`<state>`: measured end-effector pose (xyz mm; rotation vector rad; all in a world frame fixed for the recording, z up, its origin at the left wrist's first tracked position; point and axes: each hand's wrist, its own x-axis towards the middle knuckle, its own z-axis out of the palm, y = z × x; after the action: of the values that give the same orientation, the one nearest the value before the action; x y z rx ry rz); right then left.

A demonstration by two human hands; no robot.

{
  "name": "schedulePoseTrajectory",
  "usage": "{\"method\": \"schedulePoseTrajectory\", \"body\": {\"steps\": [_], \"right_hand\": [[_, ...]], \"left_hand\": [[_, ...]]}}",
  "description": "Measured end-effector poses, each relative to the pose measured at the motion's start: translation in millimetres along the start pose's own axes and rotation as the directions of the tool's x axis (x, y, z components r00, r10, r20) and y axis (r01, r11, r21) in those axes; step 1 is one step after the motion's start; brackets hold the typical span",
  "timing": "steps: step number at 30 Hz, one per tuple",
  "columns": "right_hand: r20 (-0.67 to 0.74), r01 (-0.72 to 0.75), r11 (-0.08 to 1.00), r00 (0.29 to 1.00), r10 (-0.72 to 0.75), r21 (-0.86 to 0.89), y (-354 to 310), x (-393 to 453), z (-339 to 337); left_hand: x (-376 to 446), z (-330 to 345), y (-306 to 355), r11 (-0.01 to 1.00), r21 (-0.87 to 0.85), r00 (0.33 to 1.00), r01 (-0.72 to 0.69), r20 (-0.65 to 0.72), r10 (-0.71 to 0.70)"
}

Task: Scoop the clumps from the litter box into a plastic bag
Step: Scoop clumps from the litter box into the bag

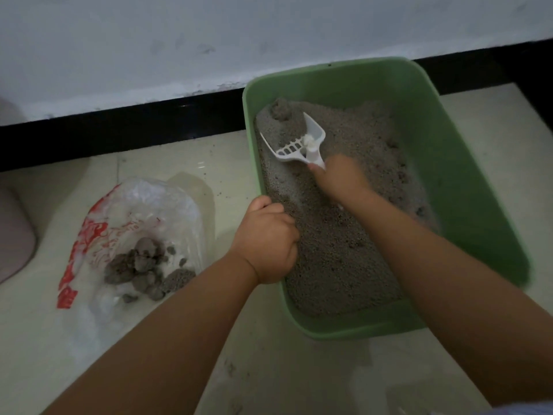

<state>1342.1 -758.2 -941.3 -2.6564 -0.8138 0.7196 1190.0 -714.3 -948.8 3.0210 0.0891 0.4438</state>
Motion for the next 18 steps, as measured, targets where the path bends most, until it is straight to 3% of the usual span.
{"method": "schedulePoseTrajectory", "body": {"steps": [10,18], "right_hand": [[-0.175,0.053,0.982,0.984,-0.020,0.184,9.4,-11.8,32.2],[-0.209,0.023,0.986,0.978,0.012,0.165,38.3,-28.8,2.1]], "left_hand": [[-0.2,-4.8,2.2,0.999,-0.041,0.993,0.034,0.110,-0.030],[-0.7,-13.0,3.8,0.999,0.001,0.986,0.044,0.162,-0.043]]}}
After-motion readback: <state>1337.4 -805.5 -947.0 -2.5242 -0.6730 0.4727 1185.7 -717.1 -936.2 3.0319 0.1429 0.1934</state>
